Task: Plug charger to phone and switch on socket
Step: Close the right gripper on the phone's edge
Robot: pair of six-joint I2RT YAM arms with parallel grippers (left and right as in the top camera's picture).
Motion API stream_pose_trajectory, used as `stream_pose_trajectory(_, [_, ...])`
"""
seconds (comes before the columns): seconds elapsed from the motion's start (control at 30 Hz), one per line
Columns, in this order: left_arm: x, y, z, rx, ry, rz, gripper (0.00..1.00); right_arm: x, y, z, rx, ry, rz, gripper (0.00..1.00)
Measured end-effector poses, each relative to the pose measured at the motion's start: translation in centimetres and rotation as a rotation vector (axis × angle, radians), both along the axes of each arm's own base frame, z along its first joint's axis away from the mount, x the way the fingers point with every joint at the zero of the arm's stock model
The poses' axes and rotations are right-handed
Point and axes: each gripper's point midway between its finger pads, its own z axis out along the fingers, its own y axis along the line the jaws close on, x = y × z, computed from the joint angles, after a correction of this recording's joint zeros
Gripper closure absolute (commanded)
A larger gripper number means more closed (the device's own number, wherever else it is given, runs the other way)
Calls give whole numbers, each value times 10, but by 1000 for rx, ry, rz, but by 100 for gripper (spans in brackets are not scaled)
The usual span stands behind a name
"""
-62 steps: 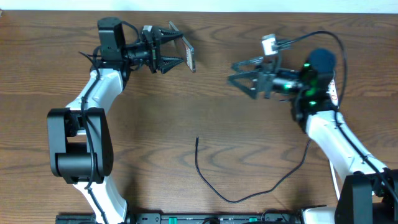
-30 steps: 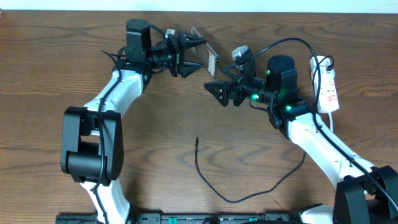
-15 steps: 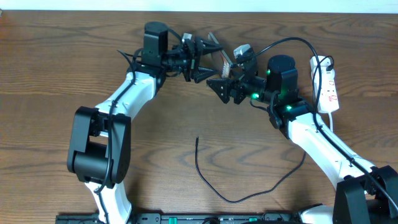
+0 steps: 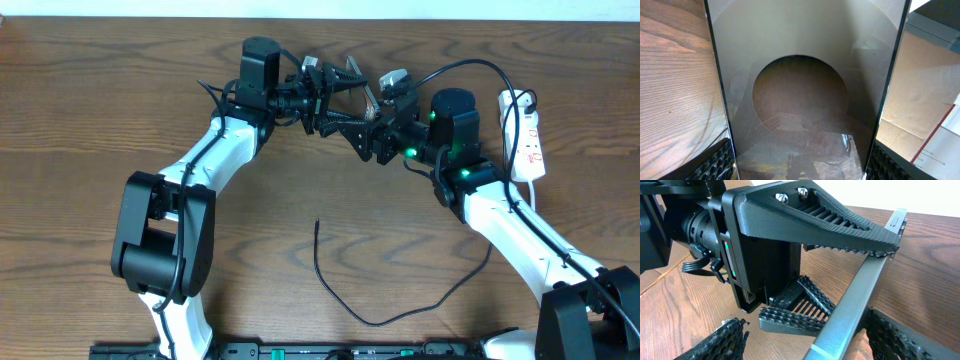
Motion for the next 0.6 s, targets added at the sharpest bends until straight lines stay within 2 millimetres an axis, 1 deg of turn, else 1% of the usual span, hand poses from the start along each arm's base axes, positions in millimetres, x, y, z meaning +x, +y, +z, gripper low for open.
stream_pose_trajectory(0.07, [0,0,0,-1,0,-3,93,0,0,0,-1,0,-2,31])
stream_pose_trajectory(0.13, [-1,0,0,-3,1,-5,93,1,-1,0,-3,-2,-6,39])
stream_pose_trajectory(0.27, [-3,-1,2,-10,3,-21,93,5,-5,-2,-11,-1,-32,62])
stream_pose_trajectory(0.37, [-2,1,1,-10,3,-15,93,9,-10,-3,-21,0,-64,91])
stream_pose_trajectory(0.4, [-1,3,1,-8,6,-8,93,12,-13,-4,-25,2,-84,95])
stream_pose_trajectory(0.43, [0,5,1,-9,9,-5,93,15,-17,-5,-31,2,-104,99])
stream_pose_trajectory(0.5, [1,7,1,-11,12,-4,93,18,-22,-6,-37,-1,-127,99])
stream_pose_trajectory(0.6, [1,7,1,-12,14,-4,93,19,-23,-6,-40,1,-132,99])
